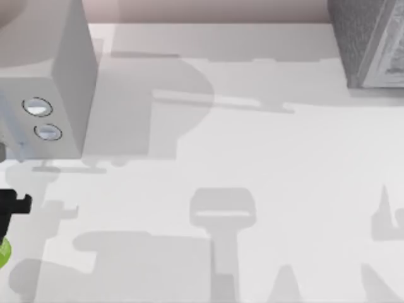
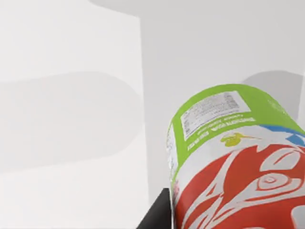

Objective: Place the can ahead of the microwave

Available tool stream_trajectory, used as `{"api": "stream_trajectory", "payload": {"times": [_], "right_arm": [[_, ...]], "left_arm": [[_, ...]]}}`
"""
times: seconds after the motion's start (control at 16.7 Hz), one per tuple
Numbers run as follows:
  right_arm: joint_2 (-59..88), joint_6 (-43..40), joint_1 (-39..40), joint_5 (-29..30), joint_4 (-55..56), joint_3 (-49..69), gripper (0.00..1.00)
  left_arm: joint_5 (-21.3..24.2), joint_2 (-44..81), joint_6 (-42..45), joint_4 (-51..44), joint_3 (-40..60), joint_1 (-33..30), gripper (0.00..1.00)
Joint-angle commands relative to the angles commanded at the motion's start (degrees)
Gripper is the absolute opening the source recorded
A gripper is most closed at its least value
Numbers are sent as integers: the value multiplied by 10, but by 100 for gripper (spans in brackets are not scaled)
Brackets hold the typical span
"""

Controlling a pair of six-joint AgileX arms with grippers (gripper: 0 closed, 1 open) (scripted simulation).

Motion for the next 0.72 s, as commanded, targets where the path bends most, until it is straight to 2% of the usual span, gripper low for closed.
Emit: {"api": "stream_trajectory", "payload": {"times": [0.66,0.72], "right_arm": [[0,0,0,0,0,0,100],[0,0,0,0,0,0,100]], "left_arm": [[0,0,0,0,0,0,98],[0,0,0,0,0,0,100]]}}
